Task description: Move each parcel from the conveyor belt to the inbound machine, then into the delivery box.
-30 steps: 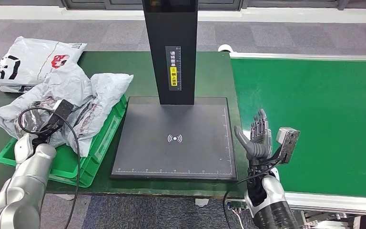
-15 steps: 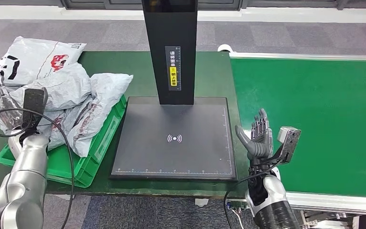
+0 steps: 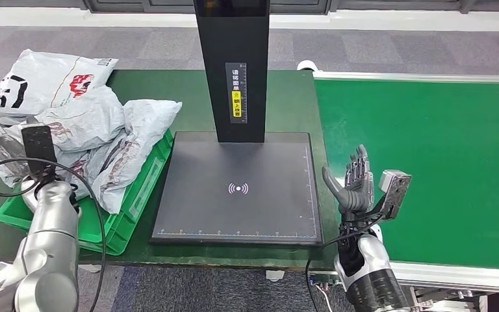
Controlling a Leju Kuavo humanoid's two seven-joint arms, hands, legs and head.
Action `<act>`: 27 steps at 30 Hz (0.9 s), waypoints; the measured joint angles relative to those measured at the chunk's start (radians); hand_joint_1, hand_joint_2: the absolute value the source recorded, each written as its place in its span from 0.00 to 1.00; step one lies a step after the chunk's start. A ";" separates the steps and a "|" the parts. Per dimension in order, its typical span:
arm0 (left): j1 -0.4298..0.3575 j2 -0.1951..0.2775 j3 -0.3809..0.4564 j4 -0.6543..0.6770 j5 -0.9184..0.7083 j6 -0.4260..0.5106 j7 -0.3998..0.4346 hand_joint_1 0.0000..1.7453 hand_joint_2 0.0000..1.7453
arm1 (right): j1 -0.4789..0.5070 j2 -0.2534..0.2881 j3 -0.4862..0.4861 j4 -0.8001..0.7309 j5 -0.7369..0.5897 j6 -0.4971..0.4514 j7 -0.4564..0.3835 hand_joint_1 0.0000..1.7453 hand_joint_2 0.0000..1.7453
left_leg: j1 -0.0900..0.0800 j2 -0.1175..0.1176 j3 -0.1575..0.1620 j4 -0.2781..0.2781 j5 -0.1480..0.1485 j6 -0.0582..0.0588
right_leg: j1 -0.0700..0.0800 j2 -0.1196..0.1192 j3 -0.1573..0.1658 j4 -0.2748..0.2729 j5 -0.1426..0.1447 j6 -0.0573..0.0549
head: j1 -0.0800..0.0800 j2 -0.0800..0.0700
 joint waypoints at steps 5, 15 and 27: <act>0.007 -0.031 -0.067 -0.004 0.113 -0.102 0.027 0.00 0.50 | -0.011 0.000 0.000 0.002 0.027 -0.021 -0.006 0.00 0.00 | -0.001 0.001 0.000 0.000 0.000 0.000 | 0.000 0.000 0.000 0.000 0.000 0.000 | 0.000 0.000; 0.096 -0.151 -0.405 -0.146 0.456 -0.357 0.023 0.00 1.00 | -0.084 0.006 0.036 0.000 0.172 -0.142 -0.012 0.00 1.00 | -0.001 -0.003 -0.002 0.001 0.000 0.000 | -0.001 -0.003 0.000 0.000 0.001 0.001 | 0.000 0.000; 0.112 -0.245 -0.693 -0.138 0.383 -0.308 -0.026 0.00 1.00 | -0.117 0.028 0.122 0.038 0.345 -0.348 -0.088 0.00 1.00 | -0.001 -0.003 -0.002 0.000 0.000 0.001 | -0.001 -0.003 0.000 0.000 0.000 0.001 | 0.000 0.000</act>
